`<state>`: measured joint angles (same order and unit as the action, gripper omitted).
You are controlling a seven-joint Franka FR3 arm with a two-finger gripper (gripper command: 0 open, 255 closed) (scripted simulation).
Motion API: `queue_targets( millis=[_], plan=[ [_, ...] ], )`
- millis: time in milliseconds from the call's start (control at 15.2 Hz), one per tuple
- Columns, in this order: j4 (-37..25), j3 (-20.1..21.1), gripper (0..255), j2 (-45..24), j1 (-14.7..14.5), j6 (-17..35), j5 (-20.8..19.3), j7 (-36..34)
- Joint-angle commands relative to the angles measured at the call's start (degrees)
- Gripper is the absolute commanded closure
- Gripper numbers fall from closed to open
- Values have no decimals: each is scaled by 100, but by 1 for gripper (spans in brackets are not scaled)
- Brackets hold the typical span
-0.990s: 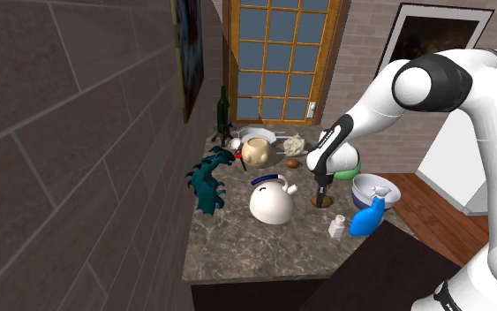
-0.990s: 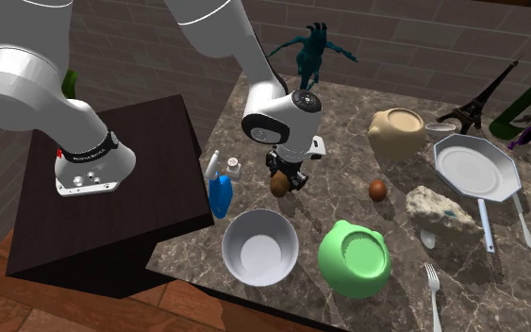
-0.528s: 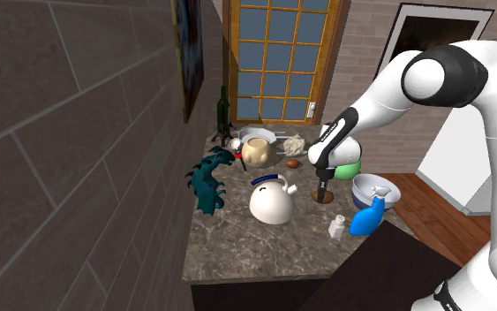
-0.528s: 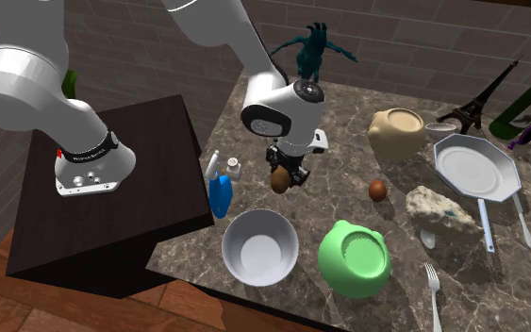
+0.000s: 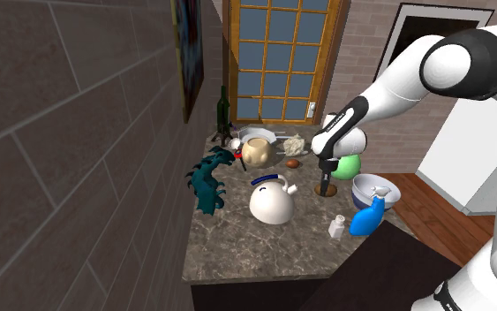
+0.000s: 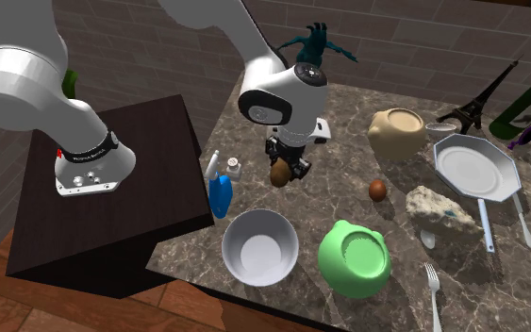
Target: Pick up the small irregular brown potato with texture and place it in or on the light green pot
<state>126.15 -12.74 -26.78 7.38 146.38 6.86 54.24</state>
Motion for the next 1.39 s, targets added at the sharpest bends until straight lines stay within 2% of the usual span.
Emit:
queue_targets(
  millis=[0, 1320],
  plan=[
    [-9, -35, 255, 127, -27, -137, -45, -31],
    [-48, -285, 255, 1415, -215, -1428, -511, -312]
  ],
)
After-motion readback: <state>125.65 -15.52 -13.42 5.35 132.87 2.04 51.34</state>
